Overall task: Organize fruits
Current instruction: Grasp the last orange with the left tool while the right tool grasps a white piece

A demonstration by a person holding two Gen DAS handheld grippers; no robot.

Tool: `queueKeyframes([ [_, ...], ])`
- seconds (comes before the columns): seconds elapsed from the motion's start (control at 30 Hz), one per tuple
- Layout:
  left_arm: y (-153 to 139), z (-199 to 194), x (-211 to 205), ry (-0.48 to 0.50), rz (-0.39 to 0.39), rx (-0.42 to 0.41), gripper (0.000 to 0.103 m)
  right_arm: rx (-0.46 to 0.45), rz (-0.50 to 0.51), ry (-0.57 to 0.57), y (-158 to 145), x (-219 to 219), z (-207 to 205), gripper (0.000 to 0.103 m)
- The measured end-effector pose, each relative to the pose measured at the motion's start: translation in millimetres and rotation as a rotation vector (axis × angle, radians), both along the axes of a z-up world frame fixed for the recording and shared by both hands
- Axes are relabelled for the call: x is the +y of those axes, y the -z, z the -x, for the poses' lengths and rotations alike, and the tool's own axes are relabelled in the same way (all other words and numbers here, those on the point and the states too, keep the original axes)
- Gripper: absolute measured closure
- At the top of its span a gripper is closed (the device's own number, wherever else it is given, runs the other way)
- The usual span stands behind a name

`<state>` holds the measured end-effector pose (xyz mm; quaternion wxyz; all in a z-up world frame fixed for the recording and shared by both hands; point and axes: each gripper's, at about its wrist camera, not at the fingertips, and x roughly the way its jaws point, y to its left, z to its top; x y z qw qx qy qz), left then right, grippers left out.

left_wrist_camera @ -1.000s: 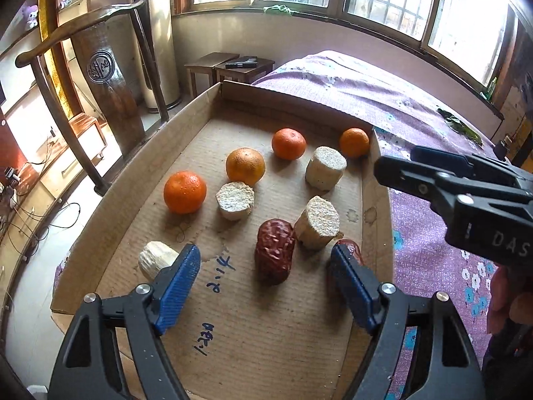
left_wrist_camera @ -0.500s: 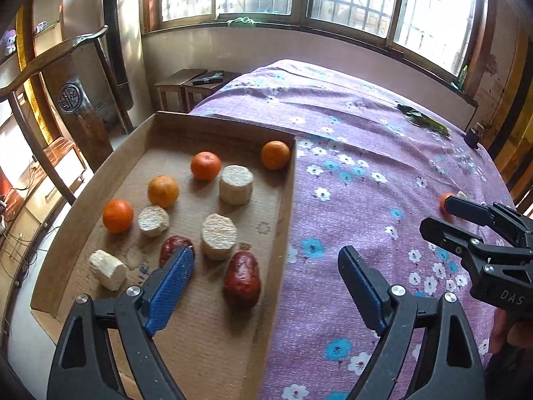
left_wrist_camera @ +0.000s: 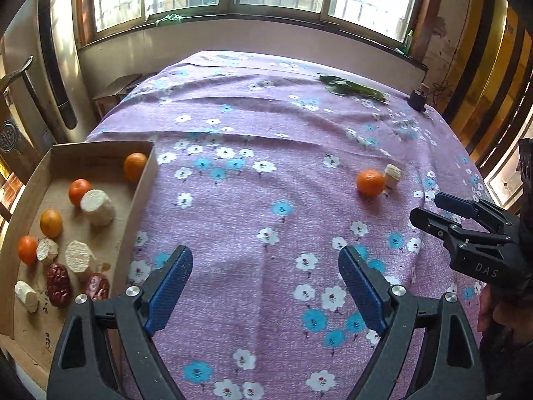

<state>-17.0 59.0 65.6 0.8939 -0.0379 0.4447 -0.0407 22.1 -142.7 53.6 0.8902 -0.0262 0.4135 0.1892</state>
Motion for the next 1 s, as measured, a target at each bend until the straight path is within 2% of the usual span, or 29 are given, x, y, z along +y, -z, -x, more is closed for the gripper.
queueKeyframes([
  [0.27, 8, -31, -51, 0.078, -0.016, 0.023, 0.014, 0.017, 0.003, 0.060, 12, -33, -13, 0.031],
  [0.47, 20, -59, -86, 0.147, -0.021, 0.049, 0.014, 0.017, -0.051, 0.082, 13, -51, -16, 0.031],
  [0.67, 34, -89, -98, 0.168, -0.008, 0.081, 0.015, 0.037, -0.052, 0.106, 17, -62, -22, 0.031],
  [0.93, 46, -115, -111, 0.186, -0.020, 0.075, 0.015, 0.042, -0.060, 0.128, 15, -73, -31, 0.031],
  [0.97, 47, -117, -112, 0.191, -0.019, 0.072, 0.019, 0.042, -0.062, 0.124, 15, -73, -32, 0.031],
  [1.0, 49, -118, -112, 0.196, -0.022, 0.071, 0.039, 0.043, -0.061, 0.116, 15, -72, -33, 0.031],
])
